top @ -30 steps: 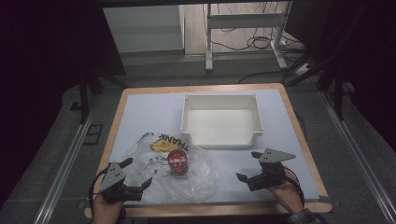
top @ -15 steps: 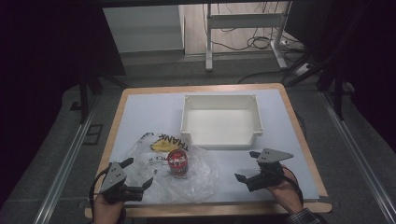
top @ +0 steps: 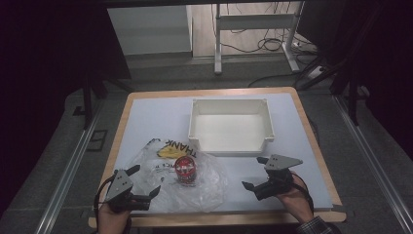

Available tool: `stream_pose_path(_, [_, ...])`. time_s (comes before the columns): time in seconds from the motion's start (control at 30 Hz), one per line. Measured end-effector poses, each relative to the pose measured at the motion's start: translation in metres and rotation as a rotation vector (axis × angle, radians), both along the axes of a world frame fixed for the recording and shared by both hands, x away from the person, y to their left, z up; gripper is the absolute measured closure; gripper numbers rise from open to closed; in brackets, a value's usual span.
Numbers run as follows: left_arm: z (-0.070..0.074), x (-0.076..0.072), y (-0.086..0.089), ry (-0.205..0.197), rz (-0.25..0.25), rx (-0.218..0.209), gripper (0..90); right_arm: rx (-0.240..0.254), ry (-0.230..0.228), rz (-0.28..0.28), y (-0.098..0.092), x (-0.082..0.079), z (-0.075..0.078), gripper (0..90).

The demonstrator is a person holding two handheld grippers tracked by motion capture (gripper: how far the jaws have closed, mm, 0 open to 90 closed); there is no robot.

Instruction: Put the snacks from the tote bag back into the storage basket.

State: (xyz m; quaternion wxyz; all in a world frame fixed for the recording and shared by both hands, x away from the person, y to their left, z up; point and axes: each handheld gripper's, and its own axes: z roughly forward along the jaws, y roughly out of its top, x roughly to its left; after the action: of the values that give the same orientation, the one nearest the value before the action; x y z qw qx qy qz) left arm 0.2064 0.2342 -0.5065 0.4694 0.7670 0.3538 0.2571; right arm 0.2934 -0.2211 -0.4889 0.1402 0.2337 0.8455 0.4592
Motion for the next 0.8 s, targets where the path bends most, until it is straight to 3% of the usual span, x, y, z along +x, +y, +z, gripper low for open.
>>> stream_pose_path(0.27, [0.000, 0.000, -0.001, -0.002, 0.000, 0.001, 2.5, 0.041, 0.018, 0.019, 0.009, 0.002, 0.001, 0.4])
stream_pose_path(0.8, [0.000, 0.000, -0.001, -0.005, 0.002, 0.002, 2.5, 0.016, 0.011, 0.048, 0.021, 0.007, 0.003, 0.5])
